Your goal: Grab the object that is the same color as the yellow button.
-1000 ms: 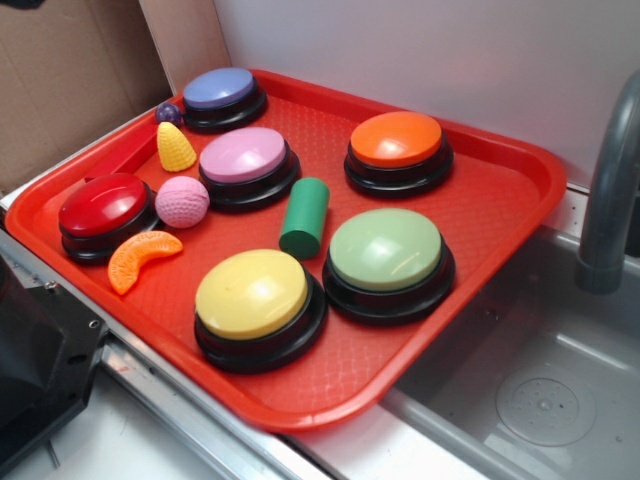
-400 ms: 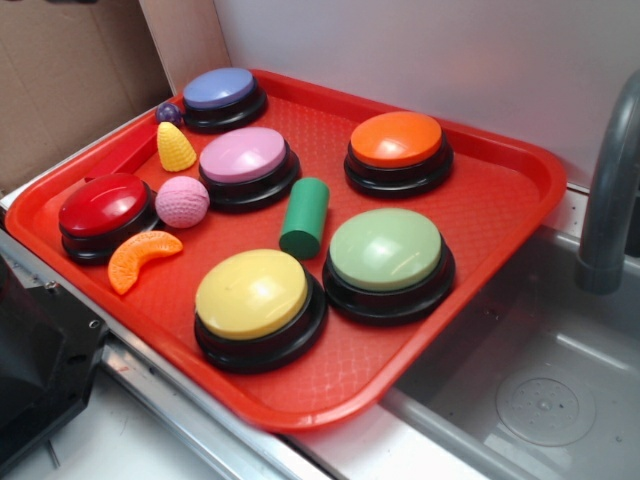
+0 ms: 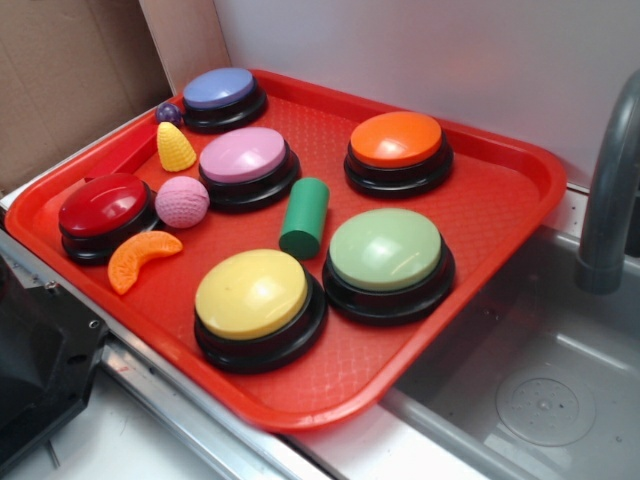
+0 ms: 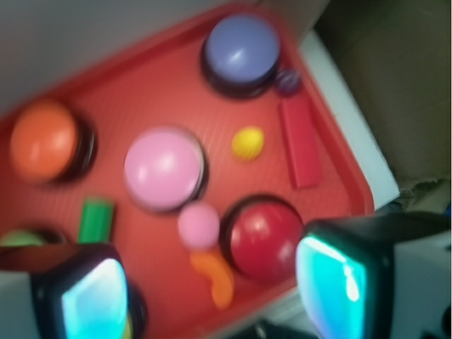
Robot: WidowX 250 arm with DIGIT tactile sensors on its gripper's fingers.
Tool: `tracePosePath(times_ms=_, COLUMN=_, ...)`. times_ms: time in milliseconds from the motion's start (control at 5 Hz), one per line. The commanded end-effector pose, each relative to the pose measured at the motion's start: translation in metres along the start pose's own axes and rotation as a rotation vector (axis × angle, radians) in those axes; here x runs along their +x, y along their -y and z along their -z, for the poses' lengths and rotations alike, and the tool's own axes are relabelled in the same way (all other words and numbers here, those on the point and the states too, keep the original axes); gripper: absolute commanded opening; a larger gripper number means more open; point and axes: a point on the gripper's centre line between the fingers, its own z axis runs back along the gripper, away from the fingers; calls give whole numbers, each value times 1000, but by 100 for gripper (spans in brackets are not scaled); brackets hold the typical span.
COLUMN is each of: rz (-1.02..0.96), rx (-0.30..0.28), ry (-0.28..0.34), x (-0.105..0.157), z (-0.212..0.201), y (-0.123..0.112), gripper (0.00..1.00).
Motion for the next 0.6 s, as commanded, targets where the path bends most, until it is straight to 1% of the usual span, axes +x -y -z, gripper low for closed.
tracePosePath(times_ms=0, rz=-253, rx=71, ry=54, x=37, z=53, y=-32, gripper=100)
tracePosePath(times_ms=200, rz=-315, rx=139, ry=36, x=42, z=83, y=-37, gripper=100)
tracePosePath(times_ms=400, rz=-365, rx=144, ry=-1, x=41, z=111, y=-40, gripper=100)
